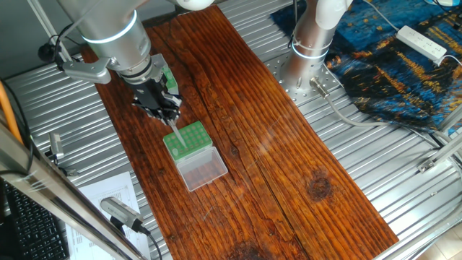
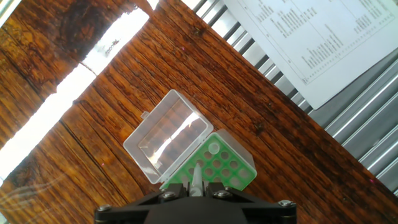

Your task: Transfer all large pipette tips from one holder to another

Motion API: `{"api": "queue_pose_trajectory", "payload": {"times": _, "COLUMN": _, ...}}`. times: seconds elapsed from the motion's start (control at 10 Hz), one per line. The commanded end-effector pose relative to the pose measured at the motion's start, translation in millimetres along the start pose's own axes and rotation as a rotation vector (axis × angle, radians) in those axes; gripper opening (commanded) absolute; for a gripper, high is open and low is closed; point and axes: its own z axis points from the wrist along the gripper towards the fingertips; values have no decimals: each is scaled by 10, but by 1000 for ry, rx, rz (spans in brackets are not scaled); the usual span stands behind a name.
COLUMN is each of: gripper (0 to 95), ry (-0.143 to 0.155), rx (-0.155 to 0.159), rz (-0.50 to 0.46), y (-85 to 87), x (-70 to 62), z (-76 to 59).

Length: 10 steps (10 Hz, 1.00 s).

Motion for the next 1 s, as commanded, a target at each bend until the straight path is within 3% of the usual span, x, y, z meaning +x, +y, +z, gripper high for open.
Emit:
{"api": "queue_pose_trajectory", "payload": {"times": 0.1, "gripper": 0, "ry": 2, "rx": -1, "rz": -3, "y": -2, "x": -1, "z": 1}}
{"api": "queue_pose_trajectory", "payload": {"times": 0.8, "gripper": 0, "ry": -14, "rx": -8, "rz": 1, "y": -5, "x": 4, "z": 20}}
{"api": "queue_pose_trajectory", "payload": {"times": 1.0, "gripper": 0, "ry": -30, "rx": -16, "rz": 1, "y": -7, "x": 7, "z": 23}}
